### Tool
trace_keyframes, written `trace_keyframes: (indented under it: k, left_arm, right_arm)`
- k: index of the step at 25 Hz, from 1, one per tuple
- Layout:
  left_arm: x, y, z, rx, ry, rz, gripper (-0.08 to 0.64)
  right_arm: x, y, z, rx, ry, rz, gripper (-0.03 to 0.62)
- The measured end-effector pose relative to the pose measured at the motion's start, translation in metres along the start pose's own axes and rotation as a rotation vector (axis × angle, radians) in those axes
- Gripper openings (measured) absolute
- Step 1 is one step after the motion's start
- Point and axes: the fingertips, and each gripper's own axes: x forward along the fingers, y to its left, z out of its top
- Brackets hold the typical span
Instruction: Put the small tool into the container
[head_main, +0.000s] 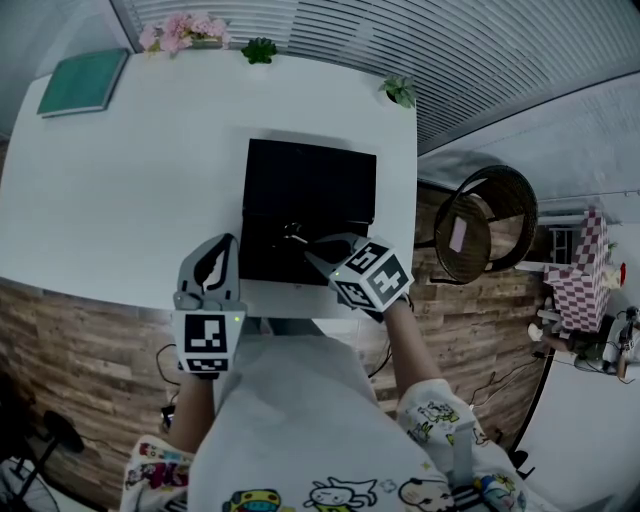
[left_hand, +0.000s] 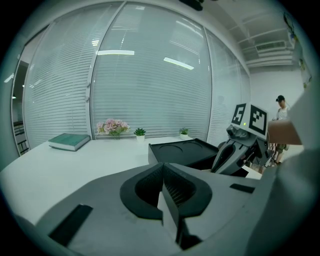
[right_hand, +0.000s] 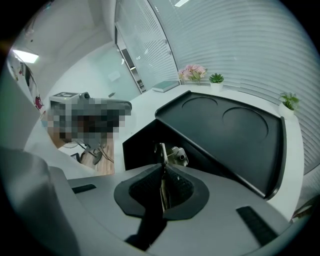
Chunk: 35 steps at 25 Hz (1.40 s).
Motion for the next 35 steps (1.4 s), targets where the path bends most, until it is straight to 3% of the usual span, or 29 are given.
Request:
trace_keyframes:
  k: [11, 14, 19, 29, 35]
  left_arm:
    - [-0.003, 0.005, -0.003, -0.006, 0.001, 0.007, 0.006]
    - [-0.004, 0.006, -0.004, -0.011, -0.003, 0.011, 0.006]
    - [-0.004, 0.011, -0.004, -0.014, -0.002, 0.018, 0.006]
    - [-0.009, 0.012, 0.004, -0.003, -0.028, 0.022, 0.006]
    - [-0.012, 0.013, 0.019, 0.017, -0.064, 0.023, 0.006]
  right_arm:
    - [0.007, -0.009, 0.001, -0.017, 0.057, -0.041, 0.018]
    - [0.01, -0.009, 0.001, -0.026, 0.065, -0.042, 0.074]
    - [0.011, -0.013, 0.003, -0.028, 0.059, -0.066, 0.109]
    - [-0.006, -0.009, 0.016, -0.058, -0.004, -0.108, 0.117]
    - [-0.029, -0.008, 0.036, -0.103, -0.09, -0.188, 0.117]
